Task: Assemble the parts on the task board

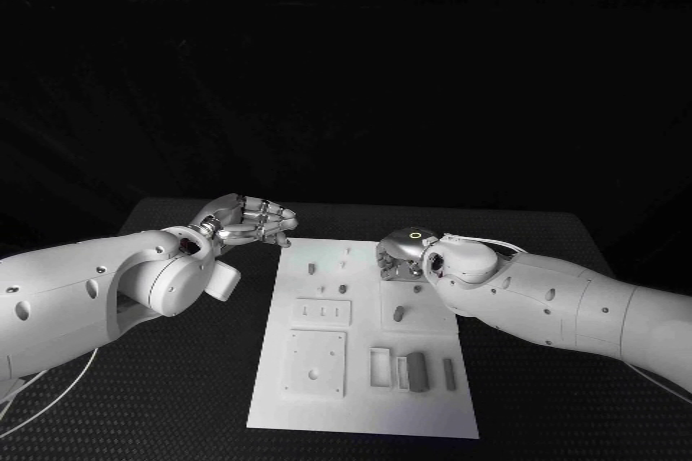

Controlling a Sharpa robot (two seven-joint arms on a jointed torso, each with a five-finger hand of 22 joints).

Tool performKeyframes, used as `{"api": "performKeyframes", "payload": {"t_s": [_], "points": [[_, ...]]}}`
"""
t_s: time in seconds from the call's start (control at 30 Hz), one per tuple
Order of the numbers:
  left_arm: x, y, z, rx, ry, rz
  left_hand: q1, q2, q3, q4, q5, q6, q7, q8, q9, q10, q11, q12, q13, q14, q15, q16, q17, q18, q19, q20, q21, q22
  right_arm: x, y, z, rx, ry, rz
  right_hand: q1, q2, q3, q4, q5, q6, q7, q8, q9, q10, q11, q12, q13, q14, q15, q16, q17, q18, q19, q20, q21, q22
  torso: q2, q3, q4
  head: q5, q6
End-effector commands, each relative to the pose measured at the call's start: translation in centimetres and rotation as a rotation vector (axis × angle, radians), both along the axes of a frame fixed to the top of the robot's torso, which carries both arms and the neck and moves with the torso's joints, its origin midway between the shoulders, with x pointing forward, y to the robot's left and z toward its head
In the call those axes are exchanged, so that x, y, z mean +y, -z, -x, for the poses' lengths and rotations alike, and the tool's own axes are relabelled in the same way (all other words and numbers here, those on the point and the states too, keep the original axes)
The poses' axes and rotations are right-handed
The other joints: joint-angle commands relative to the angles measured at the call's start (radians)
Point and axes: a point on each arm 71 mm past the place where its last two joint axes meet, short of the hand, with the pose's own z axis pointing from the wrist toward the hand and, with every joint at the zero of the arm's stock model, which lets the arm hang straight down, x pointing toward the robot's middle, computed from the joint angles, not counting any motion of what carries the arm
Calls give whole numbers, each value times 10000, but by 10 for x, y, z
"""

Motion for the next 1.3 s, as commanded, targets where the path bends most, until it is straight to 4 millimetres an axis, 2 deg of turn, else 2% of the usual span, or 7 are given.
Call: {"api": "performKeyframes", "payload": {"t_s": [0.03,0.07,0.3,0.87,1.1,1.3], "points": [[-2,-2,0,-54,105,13,-93,-15,-58,2,33,-43,37,-57,-9,-25,60,-69,-13,57,25,-70,14,44,-8,-66,-36,-16,-1,4,1,197,-6,432,136,28,58,-4,35,52,3,12,10,128,-22,60,10,37,-28,64,9,997,-44,-34,34,217,29,-5,-6,-2,4],[-2,-2,0,-49,108,11,-94,-17,-59,1,32,-43,37,-58,-9,-25,60,-70,-13,57,25,-71,15,43,-8,-67,-37,-16,-2,5,0,201,6,441,324,75,150,-31,43,59,-11,5,9,177,-53,77,18,38,-52,64,8,997,-58,-50,29,207,30,-6,-6,-5,8],[-1,-2,0,-45,100,7,-105,-25,-63,0,31,-47,38,-64,-11,-29,63,-82,-14,55,26,-84,24,33,-10,-74,-45,-18,-3,5,0,152,41,532,389,35,177,3,36,60,1,-15,3,187,-53,59,10,41,-59,66,7,989,-73,-38,44,207,49,-4,-11,-8,23],[-1,-2,1,-22,113,1,-121,-43,-67,-2,30,-62,45,-82,-17,-40,71,-113,-18,51,30,-114,47,10,-11,-91,-65,-24,-1,5,0,-44,30,556,238,-421,63,10,36,-146,115,-196,-51,134,-16,-53,-36,54,-25,91,14,992,-50,-14,119,190,99,-10,-5,-41,61],[-1,-3,0,-46,134,4,-125,-44,-66,-2,30,-65,47,-86,-19,-42,74,-122,-18,51,31,-123,55,3,-11,-96,-71,-25,0,9,1,-62,57,654,293,-430,130,6,36,-96,98,-179,-34,214,-41,-30,-22,83,-49,123,26,999,-21,-21,147,187,119,-24,7,-51,49],[-2,-3,-2,-93,121,-49,-125,-40,-63,-2,30,-64,48,-87,-19,-41,74,-126,-18,51,31,-129,60,-1,-10,-99,-74,-26,0,9,2,-126,37,694,495,-318,327,5,36,70,30,-115,7,475,-126,68,28,123,-128,154,36,999,2,-41,190,188,137,-27,-8,-54,45]]}}
